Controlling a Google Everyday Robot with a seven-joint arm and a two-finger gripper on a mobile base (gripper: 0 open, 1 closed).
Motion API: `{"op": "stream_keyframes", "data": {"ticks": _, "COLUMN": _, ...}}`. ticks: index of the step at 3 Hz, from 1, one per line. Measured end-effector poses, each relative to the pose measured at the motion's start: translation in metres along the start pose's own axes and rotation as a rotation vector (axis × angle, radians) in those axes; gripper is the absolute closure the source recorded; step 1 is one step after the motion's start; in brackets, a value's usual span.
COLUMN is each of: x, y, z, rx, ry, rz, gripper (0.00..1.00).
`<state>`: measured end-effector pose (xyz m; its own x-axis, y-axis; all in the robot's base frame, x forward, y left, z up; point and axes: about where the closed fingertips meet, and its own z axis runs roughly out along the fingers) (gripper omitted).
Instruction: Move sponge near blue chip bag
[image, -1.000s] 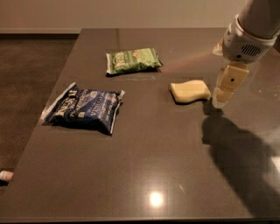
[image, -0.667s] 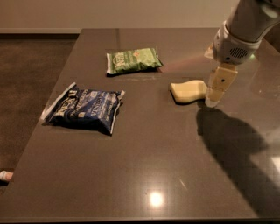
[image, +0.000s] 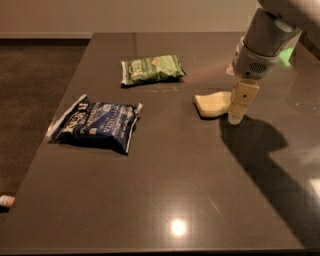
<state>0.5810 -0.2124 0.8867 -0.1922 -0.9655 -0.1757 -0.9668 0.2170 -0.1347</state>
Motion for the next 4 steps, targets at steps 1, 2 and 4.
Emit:
{"op": "stream_keyframes", "data": {"ticks": 1, "x": 0.002, "y": -0.003, "z": 0.010, "rx": -0.017, "ry": 0.015, "rz": -0.003, "gripper": 0.00}}
{"op": "stream_keyframes", "data": {"ticks": 2, "x": 0.006, "y": -0.006, "z": 0.010, "rx": -0.013, "ry": 0.025, "rz": 0.002, "gripper": 0.00}}
{"op": "stream_keyframes", "data": {"ticks": 4, "x": 0.005, "y": -0.004, "z": 0.023, "rx": -0.034, "ry": 0.028, "rz": -0.003, "gripper": 0.00}}
